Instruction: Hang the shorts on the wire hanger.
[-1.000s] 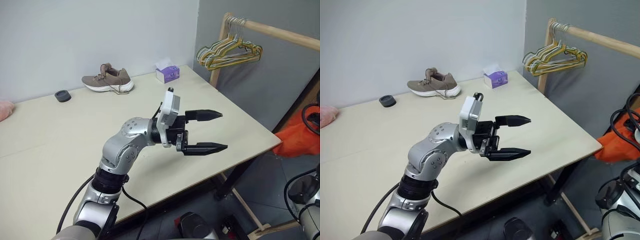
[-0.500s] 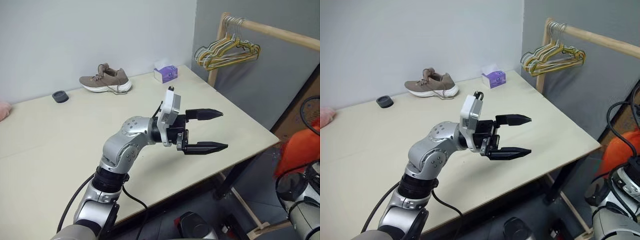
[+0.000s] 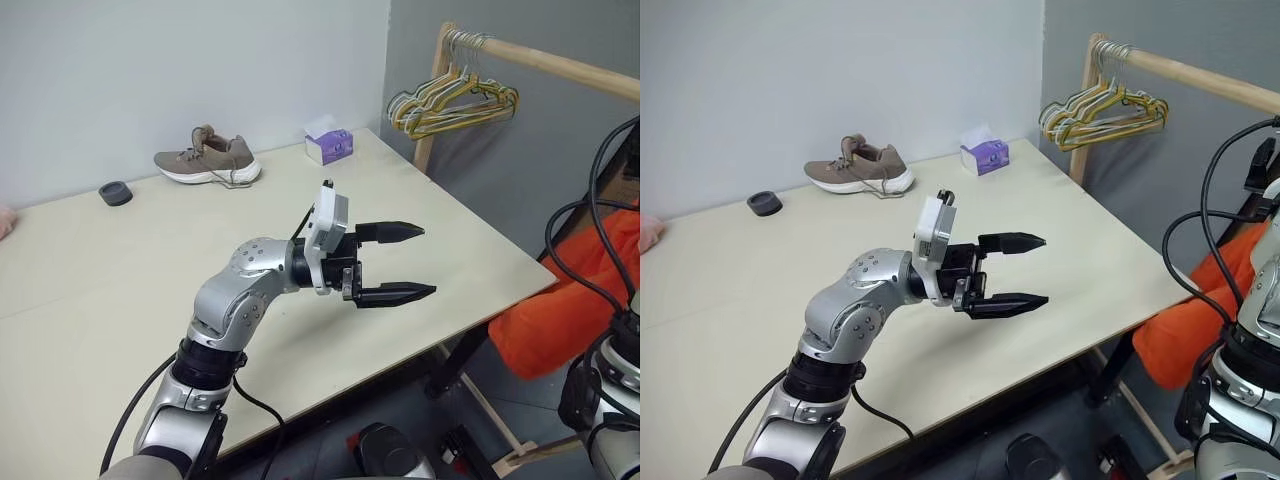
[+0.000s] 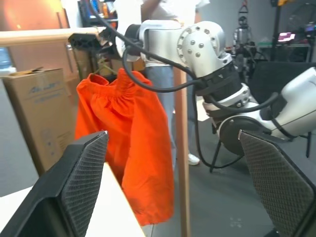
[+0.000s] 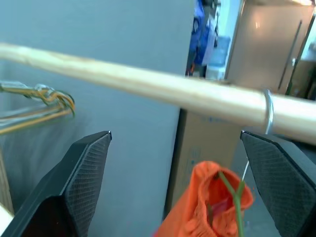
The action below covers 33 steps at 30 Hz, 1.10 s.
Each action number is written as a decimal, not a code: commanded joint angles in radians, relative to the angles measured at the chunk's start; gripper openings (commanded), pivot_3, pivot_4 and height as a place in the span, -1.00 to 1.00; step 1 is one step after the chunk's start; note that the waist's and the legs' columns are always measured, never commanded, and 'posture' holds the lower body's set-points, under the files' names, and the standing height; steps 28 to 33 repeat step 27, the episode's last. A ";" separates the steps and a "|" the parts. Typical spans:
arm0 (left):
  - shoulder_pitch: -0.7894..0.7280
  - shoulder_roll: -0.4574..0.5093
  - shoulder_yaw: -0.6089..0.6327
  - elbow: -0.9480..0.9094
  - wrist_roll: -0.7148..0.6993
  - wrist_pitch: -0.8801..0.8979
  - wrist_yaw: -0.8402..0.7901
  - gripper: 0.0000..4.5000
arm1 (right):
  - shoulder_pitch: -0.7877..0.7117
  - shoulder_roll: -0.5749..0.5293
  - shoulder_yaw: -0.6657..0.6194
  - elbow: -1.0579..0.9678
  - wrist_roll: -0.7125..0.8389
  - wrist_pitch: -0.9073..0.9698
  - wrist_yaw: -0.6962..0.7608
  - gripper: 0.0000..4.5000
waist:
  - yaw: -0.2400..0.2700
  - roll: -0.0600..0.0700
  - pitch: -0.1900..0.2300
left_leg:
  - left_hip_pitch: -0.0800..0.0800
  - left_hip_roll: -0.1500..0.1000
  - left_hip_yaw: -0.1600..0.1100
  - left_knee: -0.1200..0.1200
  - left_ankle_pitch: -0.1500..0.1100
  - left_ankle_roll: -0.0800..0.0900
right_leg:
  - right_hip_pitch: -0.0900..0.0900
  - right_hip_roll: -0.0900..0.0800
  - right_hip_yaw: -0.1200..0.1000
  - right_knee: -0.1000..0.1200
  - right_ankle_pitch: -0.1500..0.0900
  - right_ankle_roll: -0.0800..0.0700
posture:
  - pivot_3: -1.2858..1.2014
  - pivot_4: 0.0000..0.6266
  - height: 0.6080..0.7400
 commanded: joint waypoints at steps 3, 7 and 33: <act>0.011 0.028 0.123 0.081 0.188 -0.101 0.258 1.00 | 0.033 0.093 0.215 -0.072 0.143 -0.197 0.225 0.98 | -0.013 -0.001 0.000 | 0.002 0.002 0.000 -0.003 0.000 0.000 | 0.002 0.002 0.001 0.000 0.000 0.001 | -0.27 -1.00 1.00; 0.099 0.077 0.219 0.125 0.326 -0.104 0.474 1.00 | 0.083 0.143 0.321 -0.008 0.168 -0.312 0.316 0.98 | 0.019 -0.002 0.000 | 0.001 0.001 -0.003 -0.003 0.000 0.000 | 0.000 0.001 -0.001 -0.001 0.001 0.001 | -0.24 -1.00 1.00; 0.476 0.028 0.461 -0.091 0.451 -0.018 0.860 1.00 | 0.104 0.468 0.469 0.749 0.126 -0.930 0.366 0.98 | 0.297 -0.010 0.000 | -0.004 0.000 -0.005 -0.004 0.000 0.000 | -0.006 -0.001 -0.004 0.001 0.007 -0.008 | -0.03 -1.00 1.00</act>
